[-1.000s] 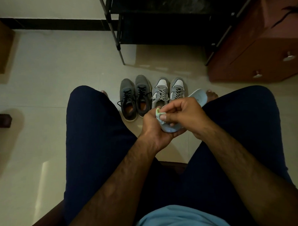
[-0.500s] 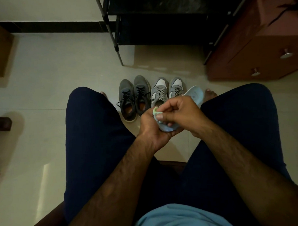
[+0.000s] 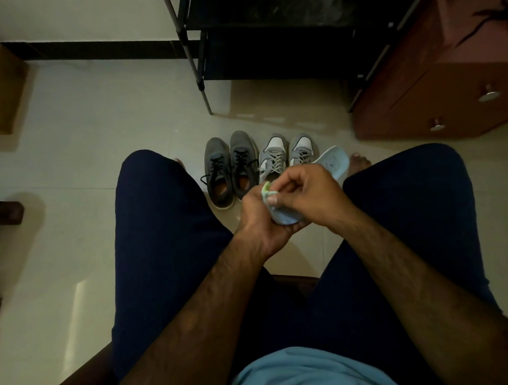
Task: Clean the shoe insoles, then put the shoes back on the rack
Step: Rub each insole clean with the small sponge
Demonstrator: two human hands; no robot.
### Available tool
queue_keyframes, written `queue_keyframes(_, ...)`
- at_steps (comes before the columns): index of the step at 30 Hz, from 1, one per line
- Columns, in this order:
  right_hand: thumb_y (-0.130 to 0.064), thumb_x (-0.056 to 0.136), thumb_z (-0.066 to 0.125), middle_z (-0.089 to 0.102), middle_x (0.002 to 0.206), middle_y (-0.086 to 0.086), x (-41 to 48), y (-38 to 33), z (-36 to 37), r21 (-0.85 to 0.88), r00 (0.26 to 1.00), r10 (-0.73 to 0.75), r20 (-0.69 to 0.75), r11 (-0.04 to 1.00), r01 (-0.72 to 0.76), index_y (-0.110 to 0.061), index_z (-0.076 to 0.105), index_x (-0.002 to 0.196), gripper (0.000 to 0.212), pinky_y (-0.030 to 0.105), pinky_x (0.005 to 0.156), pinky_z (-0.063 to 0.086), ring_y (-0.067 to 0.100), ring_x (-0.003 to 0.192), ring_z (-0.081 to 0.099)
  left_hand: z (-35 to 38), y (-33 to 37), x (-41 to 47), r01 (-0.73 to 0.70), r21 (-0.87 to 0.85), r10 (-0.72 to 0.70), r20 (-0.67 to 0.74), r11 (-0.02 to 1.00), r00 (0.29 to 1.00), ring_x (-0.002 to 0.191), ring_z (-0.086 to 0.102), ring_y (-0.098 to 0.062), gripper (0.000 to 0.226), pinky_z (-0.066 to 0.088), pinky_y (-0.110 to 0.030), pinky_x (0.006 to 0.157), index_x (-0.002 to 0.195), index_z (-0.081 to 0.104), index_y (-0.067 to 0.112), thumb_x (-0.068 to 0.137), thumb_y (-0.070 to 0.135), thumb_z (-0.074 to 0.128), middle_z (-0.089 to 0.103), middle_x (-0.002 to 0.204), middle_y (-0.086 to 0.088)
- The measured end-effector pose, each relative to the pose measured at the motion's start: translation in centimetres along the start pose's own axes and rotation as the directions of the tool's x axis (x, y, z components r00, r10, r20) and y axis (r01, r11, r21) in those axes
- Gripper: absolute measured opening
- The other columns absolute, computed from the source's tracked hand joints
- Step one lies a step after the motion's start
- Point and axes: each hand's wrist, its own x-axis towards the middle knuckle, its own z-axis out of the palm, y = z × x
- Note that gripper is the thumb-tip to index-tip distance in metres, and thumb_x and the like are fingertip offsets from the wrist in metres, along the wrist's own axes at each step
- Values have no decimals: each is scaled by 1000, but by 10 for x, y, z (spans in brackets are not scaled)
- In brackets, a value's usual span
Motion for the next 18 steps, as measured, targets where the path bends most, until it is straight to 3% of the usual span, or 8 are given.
queue_keyframes(3,-6,79,86,80,90,0,-6,-2,-4,134,995,2,95,991,-15,-13,78,92,17,43,91,62,15,90,76,0,0,-1,1,-31,0,31,1000,1000,124,62,-35,66,47,-52,106,131,65,4,103,54,31,68,131,-21)
queue_keyframes(5,-6,80,86,79,92,1,-4,0,-7,152,999,-12,35,988,6,-12,78,94,18,44,92,61,16,92,76,2,-1,-1,-1,-53,5,68,999,998,128,60,-37,69,41,-55,114,132,64,5,101,59,36,66,134,-22)
queue_keyframes(9,4,87,75,73,97,2,1,2,-11,247,998,-34,-51,968,46,-20,72,114,36,32,82,62,14,86,73,4,2,-3,-43,-90,49,68,995,997,128,60,-38,60,43,-57,112,135,62,4,100,51,48,65,134,-24)
queue_keyframes(11,7,92,67,71,101,0,3,6,-18,193,998,-50,-45,980,58,-26,75,113,40,29,80,62,11,88,70,3,5,-3,-46,-109,51,45,993,998,131,58,-40,61,40,-59,114,136,61,2,97,49,53,64,135,-26)
queue_keyframes(14,8,90,67,75,96,-2,7,20,-30,34,999,18,49,999,-19,-27,79,91,37,30,82,60,14,97,71,3,8,-3,-47,-89,47,-4,995,999,131,58,-42,59,40,-60,114,132,62,0,97,47,54,64,133,-28)
queue_keyframes(18,10,88,71,73,86,3,9,25,-39,-103,957,156,243,986,-134,-19,76,85,30,35,85,61,16,87,70,6,5,-4,-12,-93,9,-36,996,999,127,59,-43,49,39,-60,115,118,65,0,99,44,52,69,121,-27)
